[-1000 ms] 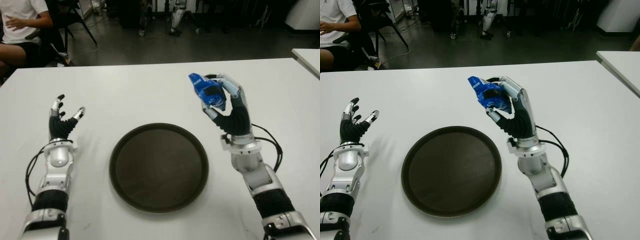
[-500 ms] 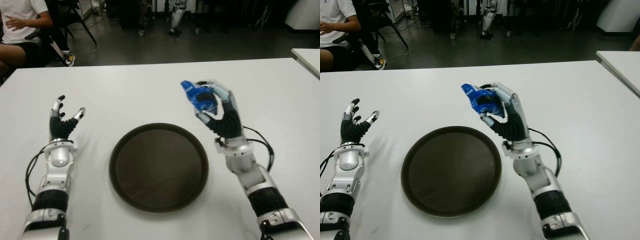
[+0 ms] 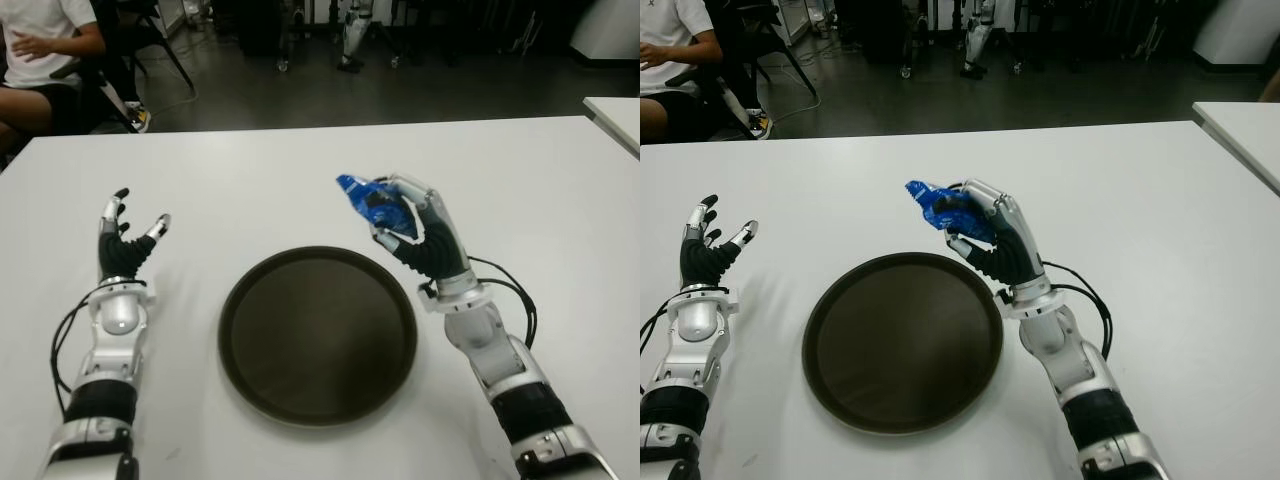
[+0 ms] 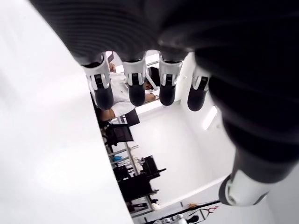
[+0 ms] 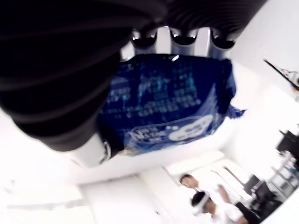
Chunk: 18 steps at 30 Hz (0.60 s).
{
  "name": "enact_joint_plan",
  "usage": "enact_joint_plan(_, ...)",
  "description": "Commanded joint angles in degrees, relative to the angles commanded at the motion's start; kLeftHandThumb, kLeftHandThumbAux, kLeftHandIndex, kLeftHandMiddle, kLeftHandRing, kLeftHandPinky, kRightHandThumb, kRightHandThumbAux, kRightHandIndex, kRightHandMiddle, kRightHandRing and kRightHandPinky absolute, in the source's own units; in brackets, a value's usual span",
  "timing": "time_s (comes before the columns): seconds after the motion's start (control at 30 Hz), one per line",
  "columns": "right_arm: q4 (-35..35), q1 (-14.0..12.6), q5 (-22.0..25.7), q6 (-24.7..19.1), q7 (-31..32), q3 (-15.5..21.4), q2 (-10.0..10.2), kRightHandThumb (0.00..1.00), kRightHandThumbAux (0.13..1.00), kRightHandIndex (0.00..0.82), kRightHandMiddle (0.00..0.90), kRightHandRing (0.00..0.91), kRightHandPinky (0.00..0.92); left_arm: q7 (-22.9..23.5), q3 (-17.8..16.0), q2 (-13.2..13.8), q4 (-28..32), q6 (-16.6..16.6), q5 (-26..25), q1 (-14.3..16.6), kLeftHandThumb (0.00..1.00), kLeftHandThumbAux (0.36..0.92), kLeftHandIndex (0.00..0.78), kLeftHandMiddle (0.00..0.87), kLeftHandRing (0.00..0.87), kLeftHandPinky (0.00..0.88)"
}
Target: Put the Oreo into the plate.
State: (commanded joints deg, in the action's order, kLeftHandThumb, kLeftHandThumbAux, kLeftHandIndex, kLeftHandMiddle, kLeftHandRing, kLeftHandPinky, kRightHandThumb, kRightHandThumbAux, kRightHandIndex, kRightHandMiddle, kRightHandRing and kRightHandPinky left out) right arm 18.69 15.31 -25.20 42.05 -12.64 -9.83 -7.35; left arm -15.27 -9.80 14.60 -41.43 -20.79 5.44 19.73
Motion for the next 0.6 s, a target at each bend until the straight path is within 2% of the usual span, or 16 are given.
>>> enact_joint_plan(0.33,-0.9,-0.7,1.9,-0.4,3.1,0.0,-0.6,0.684,0.731,0.436,0.856,0.854,0.847,0.6,0.0,-0.1,-0.6,-1.3,-0.3,0.2,0.0,0.676,0.0,0.0,0.0,0.008)
enact_joint_plan(0.43,-1.1,-0.8,2.7,-0.6,4.0,0.1,-0.7,0.684,0.73,0.437,0.853,0.855,0.851,0.7,0.1,0.0,-1.1,-1.4,-0.4,0.4,0.0,0.687,0.0,0.0,0.0,0.011)
enact_joint_plan(0.5,-1.2,-0.9,3.0,-0.7,4.4,0.1,-0.7,0.683,0.73,0.437,0.853,0.857,0.854,0.9,0.0,0.1,-2.1,-1.5,-0.6,0.8,0.0,0.697,0.0,0.0,0.0,0.014)
enact_joint_plan(0.6,-1.1,-0.9,3.4,-0.9,5.0,0.1,-0.7,0.684,0.73,0.437,0.851,0.855,0.847,1.3,-0.8,0.9,-8.2,-2.9,-1.5,3.4,0.0,0.711,0.0,0.001,0.003,0.02)
